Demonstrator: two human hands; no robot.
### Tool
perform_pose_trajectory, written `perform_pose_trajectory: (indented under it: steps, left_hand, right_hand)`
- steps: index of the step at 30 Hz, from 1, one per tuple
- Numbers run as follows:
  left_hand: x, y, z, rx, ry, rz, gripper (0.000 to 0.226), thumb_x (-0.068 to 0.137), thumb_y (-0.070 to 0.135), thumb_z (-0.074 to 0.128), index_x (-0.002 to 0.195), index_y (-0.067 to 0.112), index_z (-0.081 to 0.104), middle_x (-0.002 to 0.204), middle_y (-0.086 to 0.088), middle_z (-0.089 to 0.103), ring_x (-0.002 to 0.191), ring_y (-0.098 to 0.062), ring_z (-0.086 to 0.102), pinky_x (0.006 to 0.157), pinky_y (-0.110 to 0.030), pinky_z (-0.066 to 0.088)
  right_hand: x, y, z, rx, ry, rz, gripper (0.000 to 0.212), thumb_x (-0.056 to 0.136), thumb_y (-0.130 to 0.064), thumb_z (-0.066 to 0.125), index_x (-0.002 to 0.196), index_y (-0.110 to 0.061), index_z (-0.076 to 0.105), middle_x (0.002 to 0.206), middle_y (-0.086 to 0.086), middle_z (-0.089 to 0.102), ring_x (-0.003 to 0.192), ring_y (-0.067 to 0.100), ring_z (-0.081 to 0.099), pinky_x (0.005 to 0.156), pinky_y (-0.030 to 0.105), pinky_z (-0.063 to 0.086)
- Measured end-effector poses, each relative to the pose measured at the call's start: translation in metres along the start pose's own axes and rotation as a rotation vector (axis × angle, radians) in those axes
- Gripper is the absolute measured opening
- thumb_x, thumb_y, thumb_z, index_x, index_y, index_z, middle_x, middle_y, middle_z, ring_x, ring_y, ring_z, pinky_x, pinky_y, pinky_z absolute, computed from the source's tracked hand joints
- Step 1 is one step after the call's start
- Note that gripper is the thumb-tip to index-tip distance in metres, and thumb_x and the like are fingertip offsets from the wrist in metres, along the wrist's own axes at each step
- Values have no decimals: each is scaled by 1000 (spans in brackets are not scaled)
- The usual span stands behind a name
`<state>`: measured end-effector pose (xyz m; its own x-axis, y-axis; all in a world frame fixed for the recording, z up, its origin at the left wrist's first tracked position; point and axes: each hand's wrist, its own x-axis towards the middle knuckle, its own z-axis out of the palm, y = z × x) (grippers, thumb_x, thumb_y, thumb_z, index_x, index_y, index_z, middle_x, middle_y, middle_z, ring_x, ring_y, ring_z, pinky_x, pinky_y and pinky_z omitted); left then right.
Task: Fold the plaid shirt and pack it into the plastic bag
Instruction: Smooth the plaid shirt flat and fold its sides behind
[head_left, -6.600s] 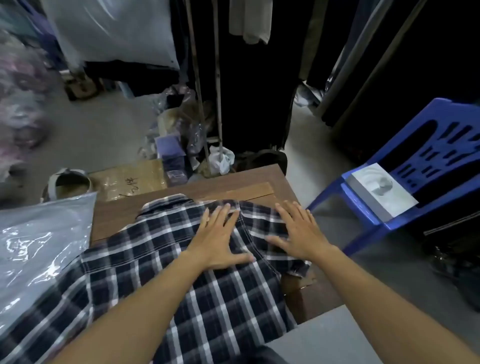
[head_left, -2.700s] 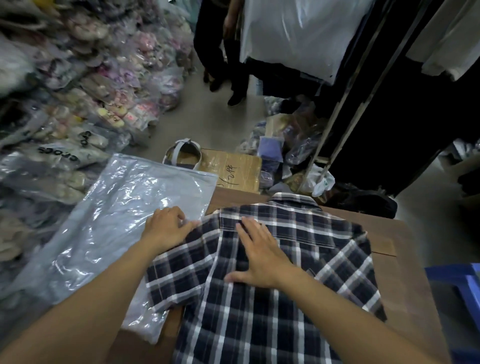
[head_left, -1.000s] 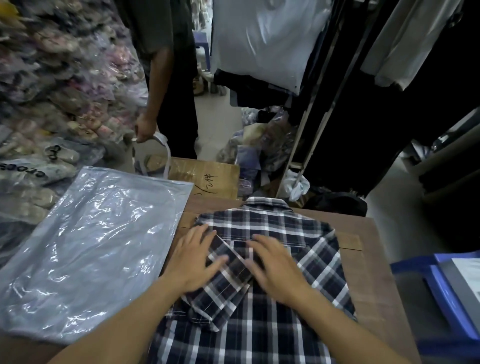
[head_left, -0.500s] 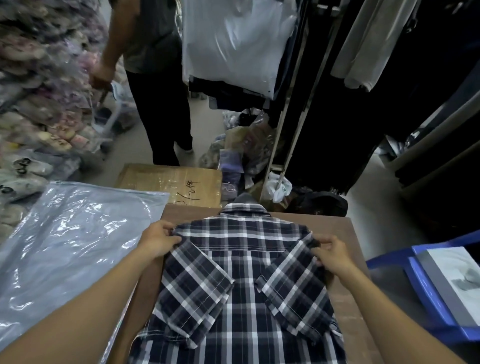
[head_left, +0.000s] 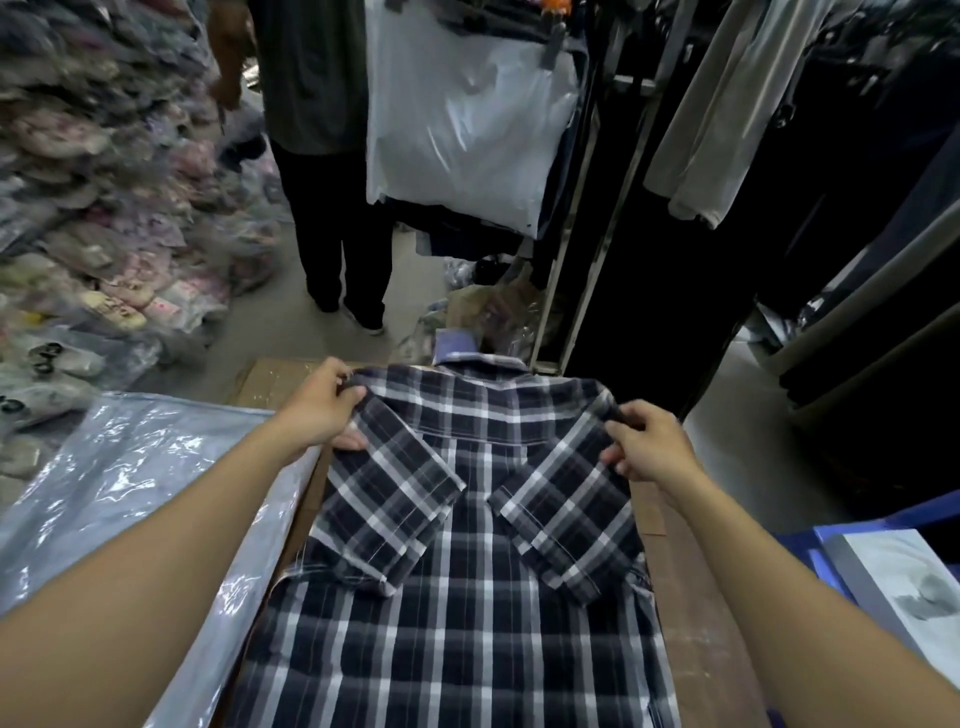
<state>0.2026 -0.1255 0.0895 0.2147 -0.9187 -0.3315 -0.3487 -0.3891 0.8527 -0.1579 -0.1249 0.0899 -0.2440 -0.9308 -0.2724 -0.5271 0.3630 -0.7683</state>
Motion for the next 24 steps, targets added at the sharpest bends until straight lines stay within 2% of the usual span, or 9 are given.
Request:
perform_pose_trajectory:
  steps: [4,9,12,14,15,18,21,22,24]
  left_hand:
    - [16,44,-7,-77,145,121,14,101,14,48,111,17,38,116,-19,50,61,-31,69,51,-34,61]
    - [15,65,-20,-264,115,192,13,99,9,53,94,18,44,114,-14,52,72,-28,70,63,-29,62]
    - [-7,60,-26,-495,29,127,16,94,6,60,85,15,49,101,-16,64,72,-24,73,71,-31,62]
    - [-24,40,-34,-670,-119,46,16,94,21,57,84,9,55,93,-17,65,75,-25,73,79,-40,62]
    - [-33,27,-39,-727,-192,-15,30,92,34,55,83,6,57,87,-17,64,75,-28,70,82,-44,60]
    - [-55,-19,-45,-637,-233,-197,56,83,60,58,64,8,60,69,-13,63,65,-28,57,72,-38,48]
    - [-77,-53,-36,-350,-173,-299,41,66,47,74,57,13,54,55,-10,57,54,-21,50,57,-33,36]
    - [-83,-64,-34,-285,-167,-334,40,61,43,78,59,12,52,52,-8,52,50,-20,48,55,-31,36]
    - [-93,-81,-30,-240,-176,-402,42,57,40,84,63,11,55,49,-4,46,46,-17,43,53,-31,40]
  right_hand:
    - [9,-40,-7,164,71,-88,19,102,-19,54,120,-17,55,82,15,74,64,22,73,60,34,61]
    - [6,-65,-20,426,19,-124,18,102,-14,51,119,-10,56,105,19,71,87,29,75,81,41,61]
    - [-5,-60,-26,685,-61,-45,24,100,-15,47,116,-2,60,109,23,72,90,36,75,85,45,59]
    - [-16,-42,-26,835,-104,72,32,96,-23,41,100,-1,64,102,25,74,92,40,73,89,48,57]
    - [-19,-28,-23,873,-102,134,36,94,-29,41,94,0,64,95,24,75,89,40,73,88,48,57]
    - [-28,21,-8,838,-10,329,45,82,-46,59,91,-2,64,77,18,66,71,32,66,70,42,61]
    - [-49,61,4,543,-105,443,45,75,-47,76,63,-7,61,54,7,58,49,23,54,56,31,45]
    - [-57,72,7,468,-133,462,44,75,-45,78,61,-7,60,54,6,58,48,22,53,56,31,43]
    - [-70,89,11,435,-175,467,34,80,-40,78,80,-7,68,72,8,70,64,24,66,67,35,51]
